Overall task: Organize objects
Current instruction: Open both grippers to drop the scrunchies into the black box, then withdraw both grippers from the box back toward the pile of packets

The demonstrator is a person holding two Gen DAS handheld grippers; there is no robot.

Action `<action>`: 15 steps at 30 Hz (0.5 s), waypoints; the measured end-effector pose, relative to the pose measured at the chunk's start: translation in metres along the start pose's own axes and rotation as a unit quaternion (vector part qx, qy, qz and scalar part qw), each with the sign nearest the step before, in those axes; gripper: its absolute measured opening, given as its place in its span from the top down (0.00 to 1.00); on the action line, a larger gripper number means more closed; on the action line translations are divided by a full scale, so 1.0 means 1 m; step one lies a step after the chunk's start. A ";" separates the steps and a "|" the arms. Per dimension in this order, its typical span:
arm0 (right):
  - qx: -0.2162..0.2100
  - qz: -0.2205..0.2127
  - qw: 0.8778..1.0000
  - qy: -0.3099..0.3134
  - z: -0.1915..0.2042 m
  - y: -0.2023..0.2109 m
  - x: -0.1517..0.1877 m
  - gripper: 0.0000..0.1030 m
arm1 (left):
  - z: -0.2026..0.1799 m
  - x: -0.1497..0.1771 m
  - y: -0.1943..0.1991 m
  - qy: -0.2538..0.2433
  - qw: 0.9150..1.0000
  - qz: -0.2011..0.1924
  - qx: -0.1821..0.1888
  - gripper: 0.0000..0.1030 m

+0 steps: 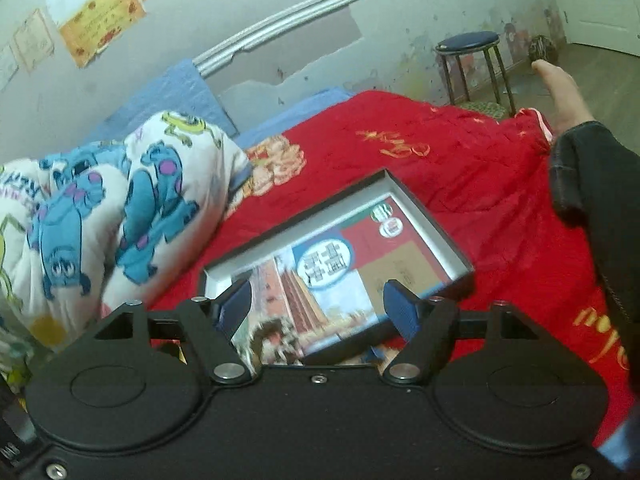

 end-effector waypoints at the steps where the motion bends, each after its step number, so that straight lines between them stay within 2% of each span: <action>1: -0.003 0.004 1.000 0.005 0.000 0.002 0.002 0.30 | -0.003 0.001 0.004 0.002 1.000 -0.005 0.000 0.01; 6: 0.006 0.004 1.000 0.014 -0.004 0.018 0.004 0.30 | -0.011 0.009 0.025 0.005 0.999 -0.031 -0.019 0.00; 11: 0.028 -0.019 0.999 0.003 -0.015 0.039 0.007 0.30 | 0.000 0.020 0.031 0.060 0.997 -0.026 -0.035 0.00; 15: 0.040 -0.014 0.999 -0.007 -0.027 0.041 0.019 0.30 | 0.002 0.038 0.026 0.064 0.996 -0.015 -0.062 0.00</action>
Point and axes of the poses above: each gripper's, at about its wrist camera, not at the fingertips, and y roughly against the way its jaws point, z to its left, x to its underside, the point moved 3 cm from there along -y, roughly the way its jaws point, and after that the axes turned 15 degrees about y, right-handed, at the moved point
